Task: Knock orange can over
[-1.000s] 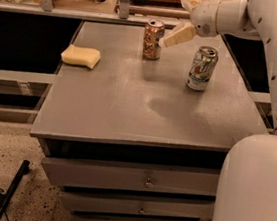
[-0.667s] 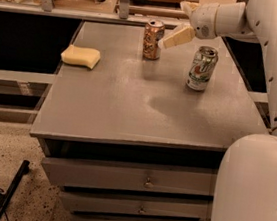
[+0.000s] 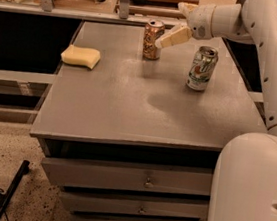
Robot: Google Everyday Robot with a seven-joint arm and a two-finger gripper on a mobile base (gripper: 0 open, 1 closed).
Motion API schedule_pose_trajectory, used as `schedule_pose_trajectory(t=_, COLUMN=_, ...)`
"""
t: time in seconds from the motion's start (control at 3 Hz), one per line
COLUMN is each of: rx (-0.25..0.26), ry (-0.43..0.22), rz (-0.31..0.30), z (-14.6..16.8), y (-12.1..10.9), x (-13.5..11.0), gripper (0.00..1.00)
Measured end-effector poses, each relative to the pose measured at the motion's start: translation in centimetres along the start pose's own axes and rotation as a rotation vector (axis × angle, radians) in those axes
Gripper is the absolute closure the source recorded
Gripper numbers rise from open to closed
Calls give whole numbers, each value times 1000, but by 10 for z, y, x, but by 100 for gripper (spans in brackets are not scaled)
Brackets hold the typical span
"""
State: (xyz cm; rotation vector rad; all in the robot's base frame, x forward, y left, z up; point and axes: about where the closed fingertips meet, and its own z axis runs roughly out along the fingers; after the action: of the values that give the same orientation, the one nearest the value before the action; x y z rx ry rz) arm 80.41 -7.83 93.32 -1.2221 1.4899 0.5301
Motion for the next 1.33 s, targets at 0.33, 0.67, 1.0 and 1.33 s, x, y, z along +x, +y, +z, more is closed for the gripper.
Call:
schedule_pose_trajectory(t=0.33, rx=12, ry=-15, rz=28, z=7, y=-3, x=10, gripper=0)
schedule_pose_trajectory(t=0.67, rx=13, ry=-15, rz=32, z=7, y=-4, x=14, gripper=0)
schedule_pose_trajectory(t=1.0, rx=14, ry=-9, rz=41, z=8, y=-5, x=19, gripper=0)
schedule_pose_trajectory(t=1.33, rx=-47, ry=22, rz=64, z=36, y=7, x=39, gripper=0)
